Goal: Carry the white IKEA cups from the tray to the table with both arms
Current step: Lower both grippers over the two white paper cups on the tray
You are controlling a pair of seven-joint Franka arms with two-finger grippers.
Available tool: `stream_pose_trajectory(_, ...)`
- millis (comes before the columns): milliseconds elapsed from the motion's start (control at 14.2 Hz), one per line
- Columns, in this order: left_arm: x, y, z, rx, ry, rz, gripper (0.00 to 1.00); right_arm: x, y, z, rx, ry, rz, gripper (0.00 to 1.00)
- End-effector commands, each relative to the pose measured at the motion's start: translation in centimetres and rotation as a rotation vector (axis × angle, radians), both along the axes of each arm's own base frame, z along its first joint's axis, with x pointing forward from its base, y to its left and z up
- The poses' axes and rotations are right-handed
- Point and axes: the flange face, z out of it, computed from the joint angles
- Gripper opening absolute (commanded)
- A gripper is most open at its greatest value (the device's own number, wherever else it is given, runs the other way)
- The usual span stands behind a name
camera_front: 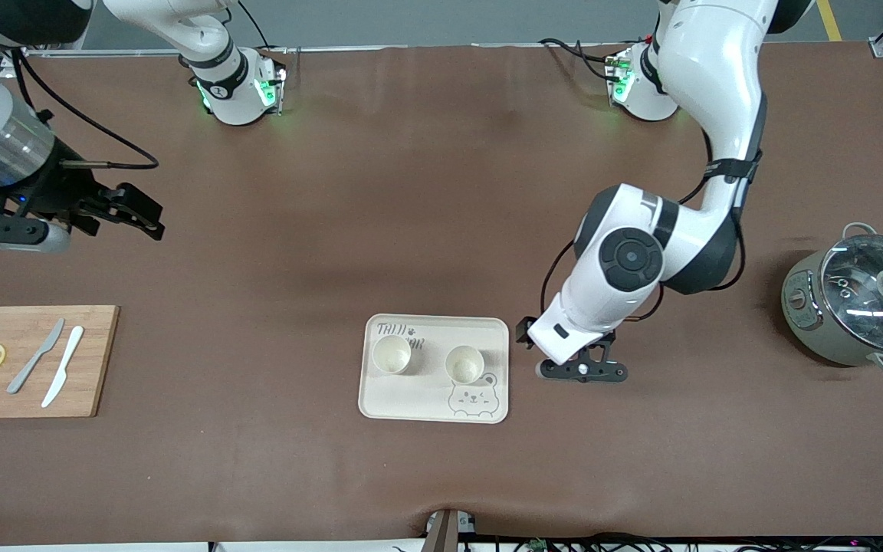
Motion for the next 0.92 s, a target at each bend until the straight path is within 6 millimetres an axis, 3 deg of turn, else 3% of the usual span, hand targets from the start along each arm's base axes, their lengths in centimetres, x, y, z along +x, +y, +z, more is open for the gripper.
stream_pose_trajectory(0,0.2,-1.9,-1.6,0.002,-0.030,0.008,1.00,0.4,2.1,-0.8,0.007,-0.007,-0.055,1.00)
stream_pose_trajectory(283,-0.1,-4.0,-4.7,-0.007,-0.059,0.042,1.00,1.8,5.1,-3.4,0.050,-0.002,-0.184,1.00)
stream_pose_trajectory(565,-0.2,-6.0,-7.5,0.000,-0.123,0.057,1.00,3.0,9.6,-7.4,0.036,-0.004,-0.209,1.00)
stream_pose_trajectory(848,-0.4,-7.5,-9.4,-0.008,-0.140,0.062,1.00,5.1,13.2,-13.4,0.040,-0.014,-0.217,1.00)
